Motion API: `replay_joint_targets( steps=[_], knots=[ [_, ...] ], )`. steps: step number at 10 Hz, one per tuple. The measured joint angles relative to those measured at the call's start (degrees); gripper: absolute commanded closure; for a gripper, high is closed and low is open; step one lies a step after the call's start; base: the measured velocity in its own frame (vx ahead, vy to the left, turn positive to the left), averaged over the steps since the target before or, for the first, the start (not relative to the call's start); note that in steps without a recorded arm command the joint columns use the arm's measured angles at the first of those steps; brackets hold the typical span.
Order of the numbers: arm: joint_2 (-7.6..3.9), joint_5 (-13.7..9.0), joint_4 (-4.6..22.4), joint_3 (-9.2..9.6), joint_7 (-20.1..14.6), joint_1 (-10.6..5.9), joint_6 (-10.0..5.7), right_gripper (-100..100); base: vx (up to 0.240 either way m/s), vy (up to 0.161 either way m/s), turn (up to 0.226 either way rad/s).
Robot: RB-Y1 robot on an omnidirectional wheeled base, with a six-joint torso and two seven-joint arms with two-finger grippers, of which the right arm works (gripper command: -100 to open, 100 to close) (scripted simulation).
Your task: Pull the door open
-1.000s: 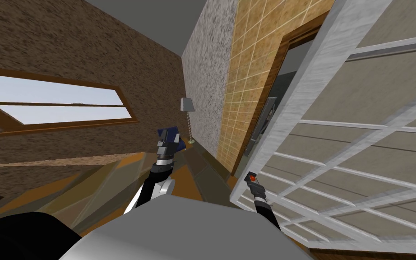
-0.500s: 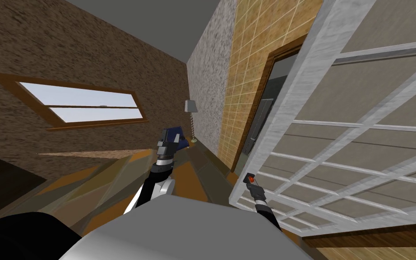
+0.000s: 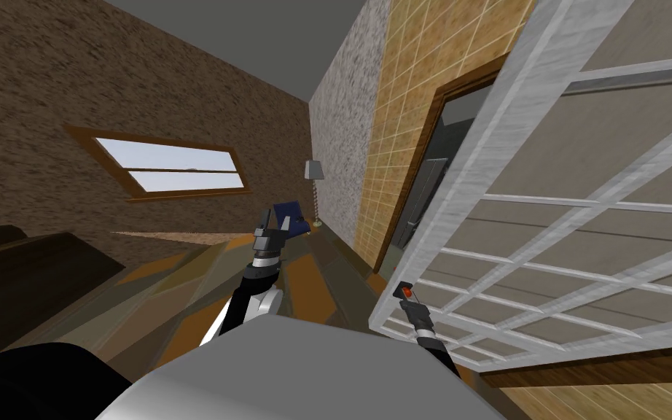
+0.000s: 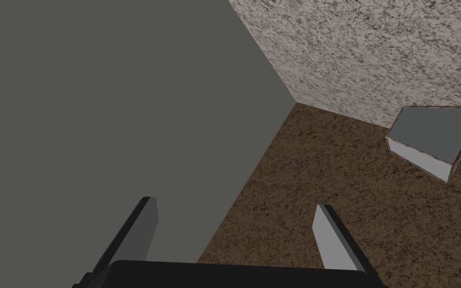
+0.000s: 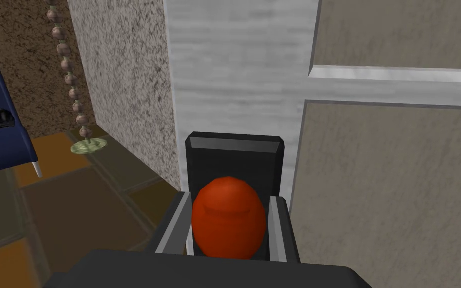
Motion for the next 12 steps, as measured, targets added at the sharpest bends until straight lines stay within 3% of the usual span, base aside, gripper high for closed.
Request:
replay_joint_targets(
  steps=[3,6,12],
  knots=[
    [-1.36,1.1,0.4,2.33,-2.2,1.12,-2.31,100,-0.162,-0.048,0.070],
    [-2.22,1.5,0.4,3.17,-3.1,1.66,-3.54,100,-0.189,-0.038,0.128],
    [-4.65,3.2,1.6,6.40,-6.4,3.96,-8.53,100,-0.189,-0.050,0.091]
  ],
)
